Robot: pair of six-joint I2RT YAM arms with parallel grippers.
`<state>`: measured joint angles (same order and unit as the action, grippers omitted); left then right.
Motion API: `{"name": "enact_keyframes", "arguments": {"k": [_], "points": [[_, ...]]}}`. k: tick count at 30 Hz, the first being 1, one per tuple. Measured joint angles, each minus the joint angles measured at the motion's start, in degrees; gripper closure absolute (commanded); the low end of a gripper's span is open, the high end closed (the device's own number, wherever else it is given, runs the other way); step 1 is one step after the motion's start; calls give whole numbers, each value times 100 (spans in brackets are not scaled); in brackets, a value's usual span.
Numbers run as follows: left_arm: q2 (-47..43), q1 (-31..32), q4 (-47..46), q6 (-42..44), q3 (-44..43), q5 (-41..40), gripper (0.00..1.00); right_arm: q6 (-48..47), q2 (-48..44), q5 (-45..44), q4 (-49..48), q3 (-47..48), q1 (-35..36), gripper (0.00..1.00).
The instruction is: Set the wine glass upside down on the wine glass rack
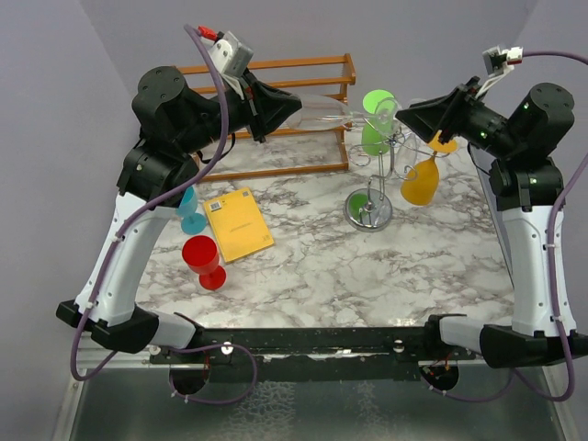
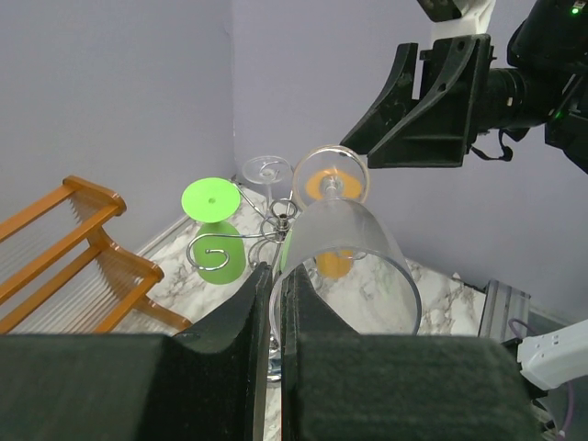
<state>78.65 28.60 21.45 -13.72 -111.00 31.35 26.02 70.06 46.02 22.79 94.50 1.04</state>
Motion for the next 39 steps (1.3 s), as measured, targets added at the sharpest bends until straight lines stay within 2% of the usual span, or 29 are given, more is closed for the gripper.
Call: {"name": "enact_keyframes", "arguments": {"k": [9,14,19,21,27,34,39], "points": [[118,0,-57,-61,-107,0,100,24,181,-2,-9,-2,280,65],[164,0,-146,-61,-107,0,100,33,245,-2,-11,-2,354,79],[195,0,-170,-57,-107,-13,100,31,286,-46,-7,-13,356,98],[195,0,-173,-28,-107,-15,100,39,286,-175,-7,-26,356,99],[190,2,-188,90,0,-9,74,72,286,-483,7,-79,389,99],[22,-11,-138,173,214,-13,53,-299,273,-968,39,-83,389,99],[-238,-9,133,645,315,-238,39,-979,116,-1292,50,-179,389,99]]}}
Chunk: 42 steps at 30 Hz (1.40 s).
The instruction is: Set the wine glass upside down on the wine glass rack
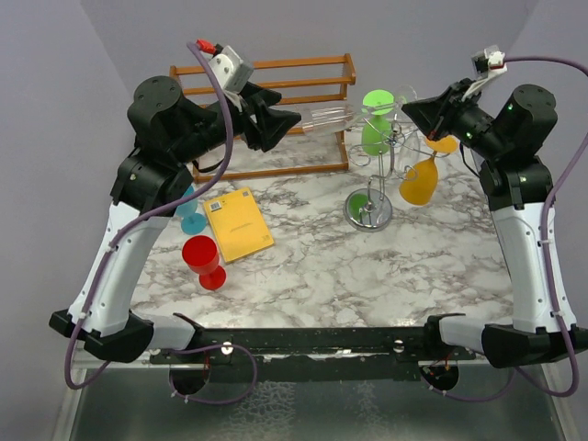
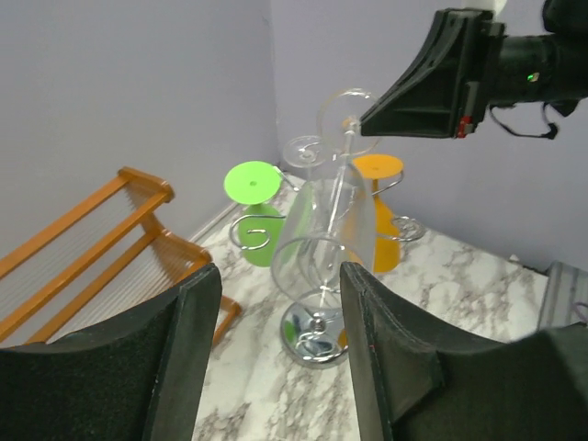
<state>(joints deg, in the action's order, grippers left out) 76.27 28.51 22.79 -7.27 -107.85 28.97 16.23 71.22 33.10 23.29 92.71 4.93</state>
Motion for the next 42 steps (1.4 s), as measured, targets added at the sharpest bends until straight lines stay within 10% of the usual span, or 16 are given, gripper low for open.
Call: {"name": "enact_keyframes", "arguments": {"k": [11,23,42], "points": [[-518,0,614,1285,160,-1353,11,-2780,-328,413,741,0,0,99],[-518,0,651,1519,697,-1797,7,-6798,-656,1897,3453,264,0,99],[-398,0,647,1578,739,-1786,7,-8063,-1344,98,4498,55,0,99]]}}
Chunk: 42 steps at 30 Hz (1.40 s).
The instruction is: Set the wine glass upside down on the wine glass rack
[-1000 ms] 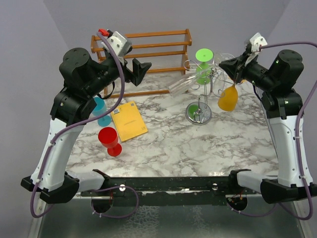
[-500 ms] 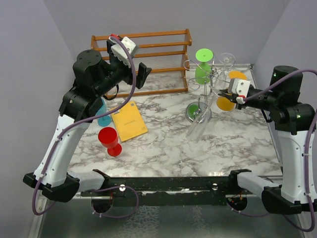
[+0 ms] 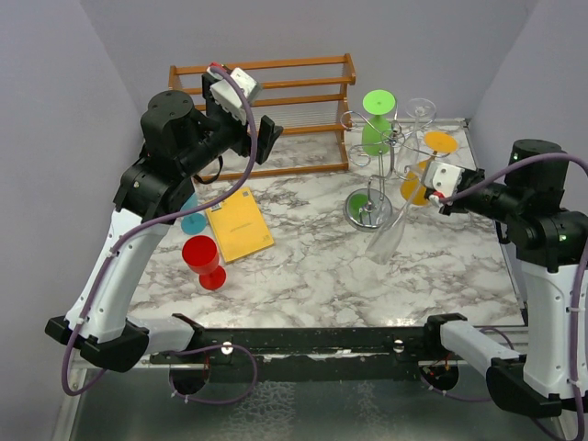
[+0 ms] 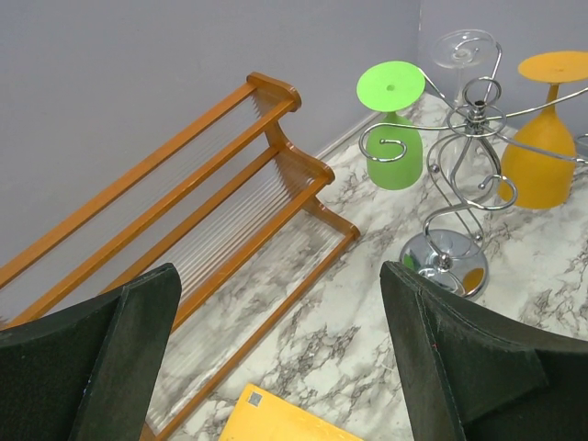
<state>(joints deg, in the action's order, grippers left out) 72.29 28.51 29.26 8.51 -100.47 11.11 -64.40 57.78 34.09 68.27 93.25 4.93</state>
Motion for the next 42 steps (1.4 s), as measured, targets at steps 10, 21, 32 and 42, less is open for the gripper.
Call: {"name": "enact_keyframes", "arguments": {"k": [10,21,32,42], "points": [[2,0,0,28,11,22,7,-24,96,-931,-140,-299,0,99],[103,0,2,48,9,44,7,-225,501,-1145,-483,-310,0,98],[116,0,2,83,9,46,7,-404,774,-1134,-640,-267,0,93],[116,0,4,133,9,85,7,-446,946,-826,-660,-142,0,91]]}}
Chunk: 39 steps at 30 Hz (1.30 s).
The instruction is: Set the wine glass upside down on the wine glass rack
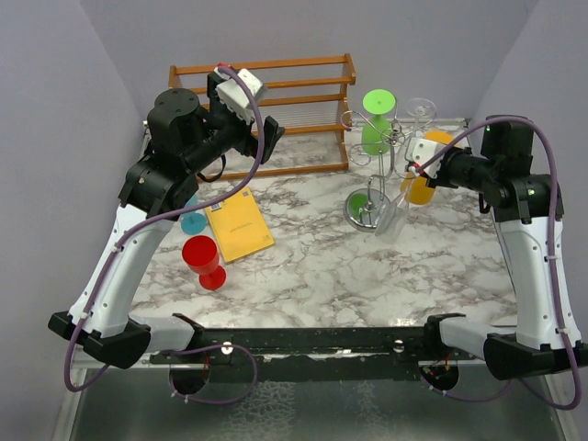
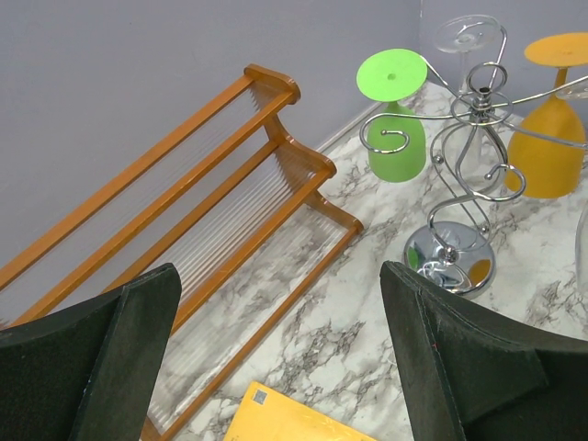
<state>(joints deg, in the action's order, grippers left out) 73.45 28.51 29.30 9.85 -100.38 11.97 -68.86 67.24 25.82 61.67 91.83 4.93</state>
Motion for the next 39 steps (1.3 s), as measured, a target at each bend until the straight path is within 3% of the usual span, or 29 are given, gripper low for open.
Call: {"name": "enact_keyframes", "arguments": {"k": [19,25,39], "points": [[0,0,2,39,0,46,7,-50,203,518,-90,164,7,90],[0,0,2,42,0,61,7,-107,256,568,-131,164,28,99],[0,0,2,52,0,68,7,-459,339,787,-369,153,33,99]]}}
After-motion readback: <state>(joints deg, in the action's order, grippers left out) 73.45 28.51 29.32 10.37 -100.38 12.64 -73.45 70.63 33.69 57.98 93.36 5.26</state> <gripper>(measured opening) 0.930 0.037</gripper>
